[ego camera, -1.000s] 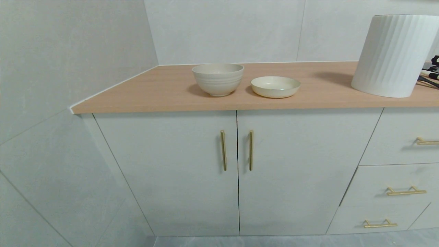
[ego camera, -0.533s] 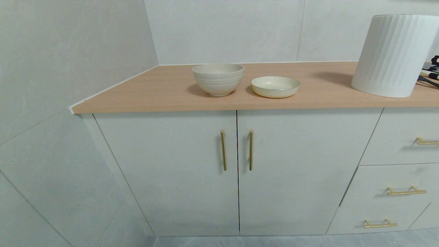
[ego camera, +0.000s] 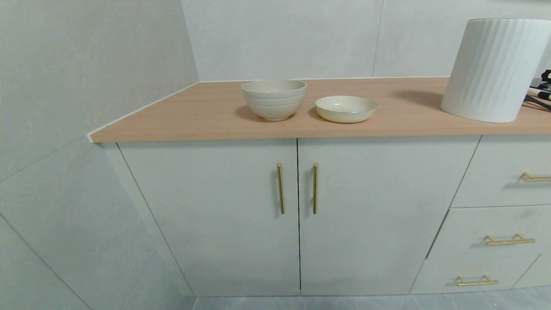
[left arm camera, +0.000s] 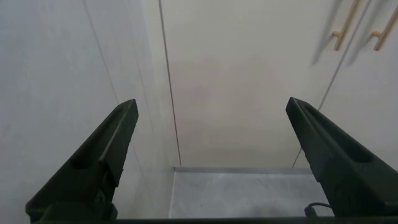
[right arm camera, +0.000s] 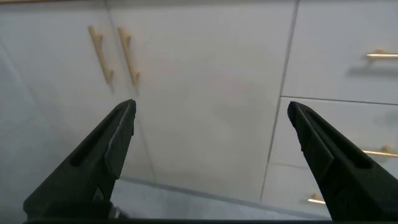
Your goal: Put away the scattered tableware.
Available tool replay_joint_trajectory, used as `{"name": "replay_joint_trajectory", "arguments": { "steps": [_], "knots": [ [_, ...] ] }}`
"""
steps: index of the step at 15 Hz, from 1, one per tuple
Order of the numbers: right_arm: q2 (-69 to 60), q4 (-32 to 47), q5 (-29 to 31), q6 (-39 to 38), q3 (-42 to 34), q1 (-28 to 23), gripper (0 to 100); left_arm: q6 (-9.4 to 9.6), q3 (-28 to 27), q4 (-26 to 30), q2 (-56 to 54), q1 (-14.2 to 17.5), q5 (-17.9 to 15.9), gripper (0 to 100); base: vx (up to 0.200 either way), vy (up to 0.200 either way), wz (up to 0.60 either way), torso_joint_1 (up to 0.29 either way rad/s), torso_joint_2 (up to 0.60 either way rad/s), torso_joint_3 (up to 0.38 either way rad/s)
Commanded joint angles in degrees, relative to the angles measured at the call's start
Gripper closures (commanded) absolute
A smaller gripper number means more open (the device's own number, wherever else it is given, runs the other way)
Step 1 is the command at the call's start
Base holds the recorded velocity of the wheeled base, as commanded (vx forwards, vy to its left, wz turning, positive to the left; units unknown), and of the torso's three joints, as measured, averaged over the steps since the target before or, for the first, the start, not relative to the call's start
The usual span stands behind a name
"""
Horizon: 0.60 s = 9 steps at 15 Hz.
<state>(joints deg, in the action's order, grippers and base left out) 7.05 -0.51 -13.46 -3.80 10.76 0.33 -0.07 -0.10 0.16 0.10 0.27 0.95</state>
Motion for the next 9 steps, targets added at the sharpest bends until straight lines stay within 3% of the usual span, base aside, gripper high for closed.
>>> {"name": "replay_joint_trajectory", "arguments": {
  "steps": [1, 4, 9],
  "knots": [
    [14.75, -0.45, -1.75, -0.15, 3.74, 0.9, 0, -0.01, 0.01, 0.02, 0.08, 0.0, 0.02, 0, 0.0, 0.0, 0.0, 0.0, 0.0, 0.0],
    [30.48, -0.81, -2.1, -0.42, 8.75, 3.89, 0, -0.01, 0.01, 0.02, -0.01, 0.0, 0.02, 0, 0.0, 0.0, 0.0, 0.0, 0.0, 0.0],
    [56.85, -21.99, -1.66, -1.12, 10.94, 14.26, 0, -0.01, 0.01, 0.02, 0.08, 0.0, 0.02, 0, 0.0, 0.0, 0.0, 0.0, 0.0, 0.0]
  ]
}}
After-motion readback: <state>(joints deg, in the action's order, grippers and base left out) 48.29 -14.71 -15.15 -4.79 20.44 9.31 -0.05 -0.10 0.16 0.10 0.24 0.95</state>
